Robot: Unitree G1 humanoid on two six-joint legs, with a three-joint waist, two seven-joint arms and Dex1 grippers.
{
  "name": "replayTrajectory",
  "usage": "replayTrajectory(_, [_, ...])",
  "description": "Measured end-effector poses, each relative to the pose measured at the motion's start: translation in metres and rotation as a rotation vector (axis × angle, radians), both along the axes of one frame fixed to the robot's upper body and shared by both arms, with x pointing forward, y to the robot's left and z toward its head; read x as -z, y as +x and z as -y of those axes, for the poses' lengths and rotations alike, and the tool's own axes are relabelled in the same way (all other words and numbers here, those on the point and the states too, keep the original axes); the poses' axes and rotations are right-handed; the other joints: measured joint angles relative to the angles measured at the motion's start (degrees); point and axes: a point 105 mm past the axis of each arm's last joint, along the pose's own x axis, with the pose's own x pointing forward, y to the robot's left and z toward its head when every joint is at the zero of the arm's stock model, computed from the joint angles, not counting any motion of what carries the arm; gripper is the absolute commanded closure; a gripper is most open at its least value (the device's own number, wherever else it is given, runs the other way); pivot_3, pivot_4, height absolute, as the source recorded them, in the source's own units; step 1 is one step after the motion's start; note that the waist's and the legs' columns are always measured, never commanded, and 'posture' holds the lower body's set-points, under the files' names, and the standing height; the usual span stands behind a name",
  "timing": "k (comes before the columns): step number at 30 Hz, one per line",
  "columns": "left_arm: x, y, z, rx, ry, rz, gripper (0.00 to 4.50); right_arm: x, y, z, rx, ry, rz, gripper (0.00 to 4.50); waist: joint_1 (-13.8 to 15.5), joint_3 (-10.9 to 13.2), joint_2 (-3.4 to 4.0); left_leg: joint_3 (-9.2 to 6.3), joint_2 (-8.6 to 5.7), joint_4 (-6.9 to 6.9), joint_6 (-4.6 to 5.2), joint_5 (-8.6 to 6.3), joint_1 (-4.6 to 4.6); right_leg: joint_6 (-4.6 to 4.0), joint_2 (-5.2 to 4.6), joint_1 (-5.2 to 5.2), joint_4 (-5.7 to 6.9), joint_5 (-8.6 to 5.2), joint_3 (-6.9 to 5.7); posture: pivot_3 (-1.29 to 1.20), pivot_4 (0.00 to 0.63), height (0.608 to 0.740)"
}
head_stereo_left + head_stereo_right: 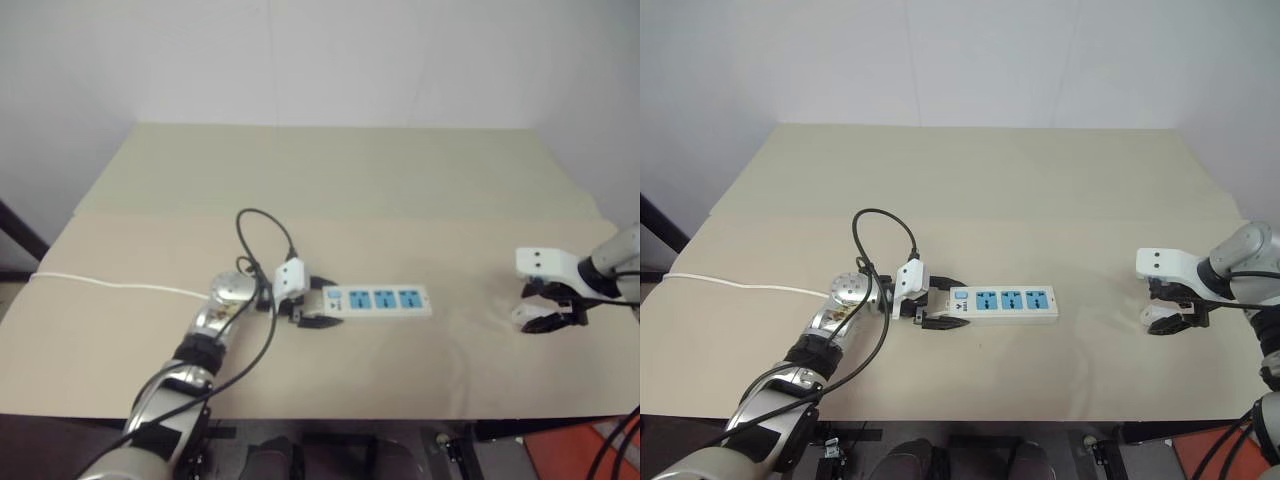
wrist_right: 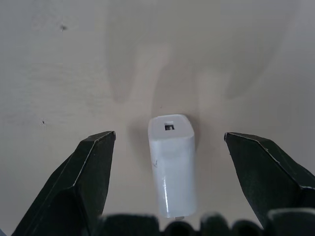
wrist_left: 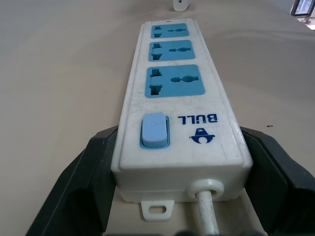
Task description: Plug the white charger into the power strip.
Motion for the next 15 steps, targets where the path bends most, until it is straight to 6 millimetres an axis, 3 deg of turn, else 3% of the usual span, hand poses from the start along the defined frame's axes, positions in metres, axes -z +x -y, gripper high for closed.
replayTrajectory(10, [0.000,-0.002,-0.002,-0.014,0.004,0.001,1.22,0.012,0.004,-0.009,-0.021,0.015,-0.021,0.29,-0.29,-0.01,0.01,0.00,0.01,-0.01,-0.02,0.01,0.04,0.00,0.01,0.03,0.01,0.00,0.01,0.00,0.150,0.740])
replayTrajectory(13, [0.000,-0.002,-0.002,-0.016,0.006,0.002,1.22,0.013,0.004,-0.011,-0.026,0.019,-0.025,0.88,-0.30,-0.01,0.01,0.00,0.01,-0.01,-0.02,0.01,0.04,0.00,0.02,0.03,0.01,0.00,0.01,0.00,0.150,0.740])
replayTrajectory(15, [0.000,-0.002,-0.003,-0.017,0.007,-0.002,1.22,0.014,0.005,-0.012,-0.028,0.021,-0.027,1.57,-0.32,-0.01,0.01,0.00,0.01,-0.01,-0.02,0.01,0.04,0.00,0.02,0.04,0.01,0.00,0.01,0.00,0.150,0.740])
